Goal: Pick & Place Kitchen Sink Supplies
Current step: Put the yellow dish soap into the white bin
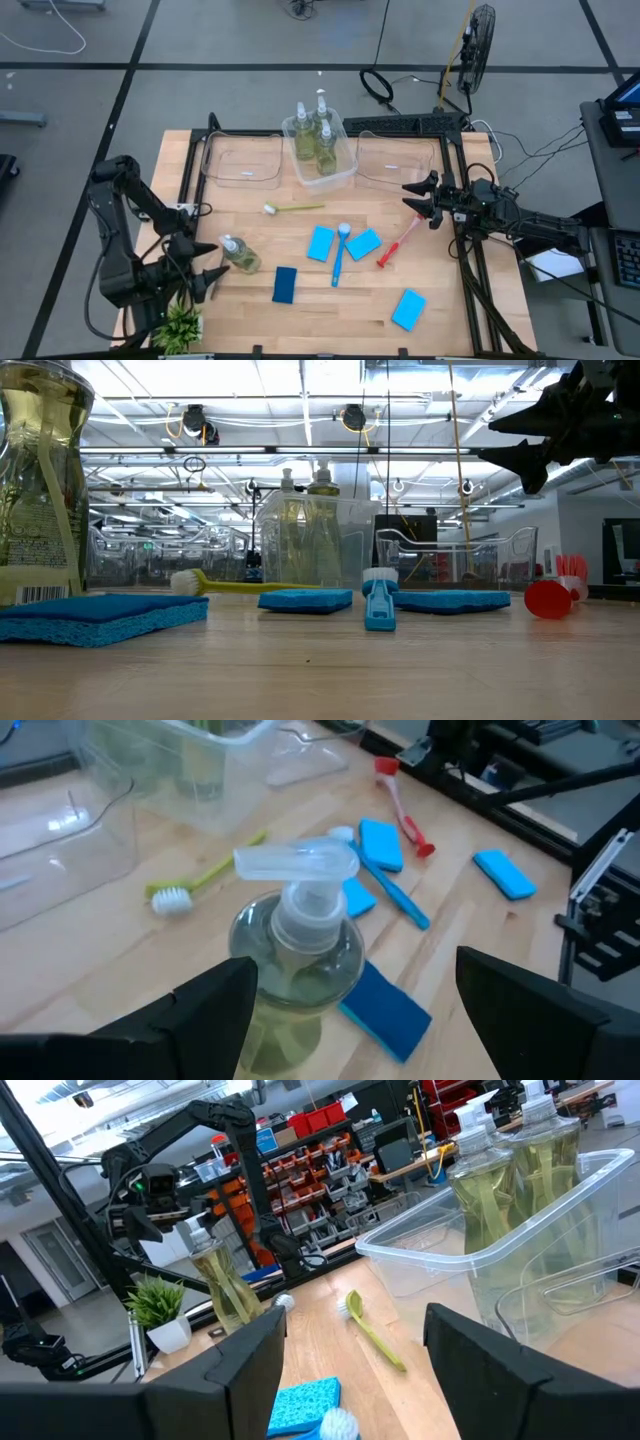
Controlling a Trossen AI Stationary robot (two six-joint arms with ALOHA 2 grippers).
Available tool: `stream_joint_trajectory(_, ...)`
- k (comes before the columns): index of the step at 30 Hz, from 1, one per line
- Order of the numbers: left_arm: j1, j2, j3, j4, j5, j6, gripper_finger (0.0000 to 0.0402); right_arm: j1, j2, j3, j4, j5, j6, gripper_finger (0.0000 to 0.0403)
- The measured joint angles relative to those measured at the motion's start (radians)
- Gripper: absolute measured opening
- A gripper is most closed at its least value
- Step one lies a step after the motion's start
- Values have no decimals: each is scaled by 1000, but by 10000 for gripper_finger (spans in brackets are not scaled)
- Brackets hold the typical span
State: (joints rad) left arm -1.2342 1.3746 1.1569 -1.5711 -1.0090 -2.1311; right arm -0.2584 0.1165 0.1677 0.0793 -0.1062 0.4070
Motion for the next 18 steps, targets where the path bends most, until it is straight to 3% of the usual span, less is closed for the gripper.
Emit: stream_joint_trajectory(18, 25, 0, 0, 0, 99, 57, 340, 0, 0, 0, 0, 0, 0, 226)
